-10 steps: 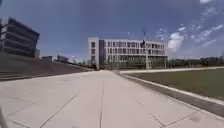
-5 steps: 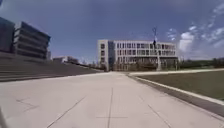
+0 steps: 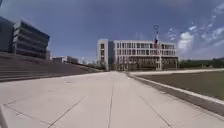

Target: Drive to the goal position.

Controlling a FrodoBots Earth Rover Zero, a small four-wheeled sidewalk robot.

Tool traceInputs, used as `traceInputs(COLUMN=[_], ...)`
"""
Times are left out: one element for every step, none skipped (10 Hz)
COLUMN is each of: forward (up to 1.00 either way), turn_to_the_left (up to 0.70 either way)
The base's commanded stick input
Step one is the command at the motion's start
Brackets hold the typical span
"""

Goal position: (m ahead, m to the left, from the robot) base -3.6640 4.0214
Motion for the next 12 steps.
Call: traceInputs(forward=[0.70, 0.70, 0.70, 0.70, 0.70, 0.70, 0.70, 0.70, 0.70, 0.70, 0.70, 0.70], turn_to_the_left=[0.00, 0.00, 0.00, 0.00, 0.00, 0.00, 0.00, 0.00, 0.00, 0.00, 0.00, 0.00])
